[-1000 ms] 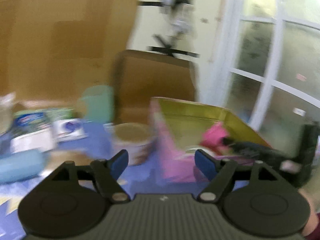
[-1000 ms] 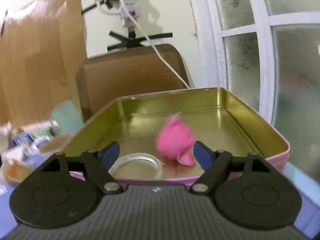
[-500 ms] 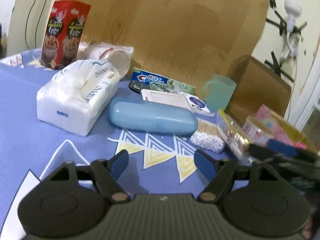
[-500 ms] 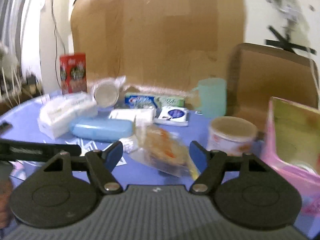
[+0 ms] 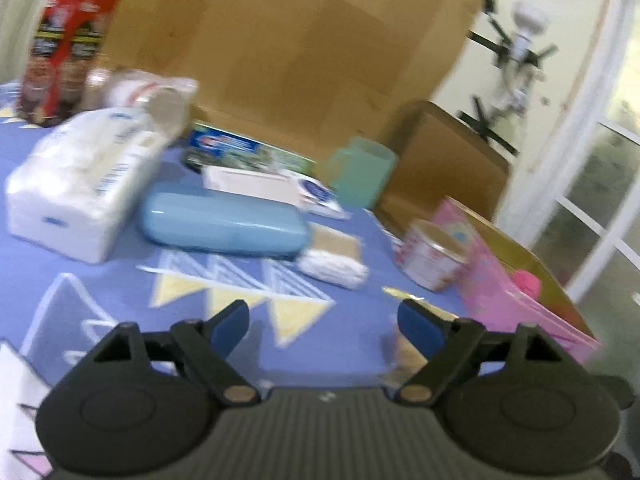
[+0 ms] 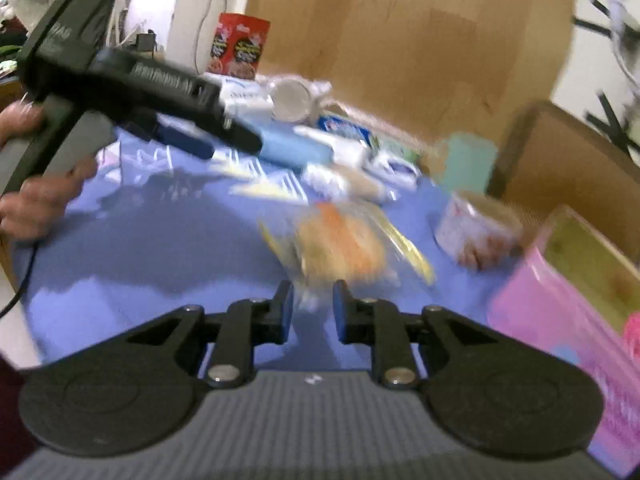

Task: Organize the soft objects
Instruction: 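Grasp the clear bag with the round biscuit using the right gripper, then lower the biscuit bag into the pink tin and open the right gripper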

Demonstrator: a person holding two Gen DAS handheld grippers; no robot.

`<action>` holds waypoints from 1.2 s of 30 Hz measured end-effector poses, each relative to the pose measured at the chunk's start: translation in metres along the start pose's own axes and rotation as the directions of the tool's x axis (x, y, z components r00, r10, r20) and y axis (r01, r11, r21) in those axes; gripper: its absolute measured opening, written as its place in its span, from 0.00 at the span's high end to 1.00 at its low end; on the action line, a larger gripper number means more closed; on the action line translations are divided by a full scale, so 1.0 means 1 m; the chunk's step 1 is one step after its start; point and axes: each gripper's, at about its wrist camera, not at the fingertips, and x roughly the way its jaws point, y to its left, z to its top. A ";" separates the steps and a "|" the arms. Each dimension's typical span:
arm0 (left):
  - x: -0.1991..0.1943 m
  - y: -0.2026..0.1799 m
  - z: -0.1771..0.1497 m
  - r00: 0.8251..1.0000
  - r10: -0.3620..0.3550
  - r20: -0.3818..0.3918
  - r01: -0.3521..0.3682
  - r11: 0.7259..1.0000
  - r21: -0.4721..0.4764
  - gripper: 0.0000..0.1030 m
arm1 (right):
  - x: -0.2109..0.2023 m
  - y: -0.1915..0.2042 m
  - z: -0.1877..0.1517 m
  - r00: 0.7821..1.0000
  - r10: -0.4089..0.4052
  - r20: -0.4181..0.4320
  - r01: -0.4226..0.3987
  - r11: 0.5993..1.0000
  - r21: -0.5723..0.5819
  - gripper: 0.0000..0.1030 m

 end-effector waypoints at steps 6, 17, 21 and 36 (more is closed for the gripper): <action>0.034 -0.042 0.000 0.992 -0.052 -0.116 0.062 0.995 0.081 0.15 | 0.000 -0.016 -0.005 0.999 0.029 0.015 -0.032 0.978 0.207 0.38; 0.055 -0.095 -0.002 0.982 -0.050 -0.180 0.084 0.979 0.186 0.56 | 0.026 -0.016 0.007 0.998 -0.017 0.060 -0.002 0.956 0.294 0.43; 0.055 -0.137 0.013 0.982 -0.135 -0.131 0.164 0.954 0.249 0.55 | -0.008 -0.027 0.003 0.974 -0.152 0.166 0.100 0.953 0.287 0.43; 0.161 -0.288 0.001 0.966 -0.187 -0.178 0.250 0.850 0.464 0.49 | -0.040 -0.150 -0.041 0.769 -0.639 0.010 0.566 0.688 0.455 0.48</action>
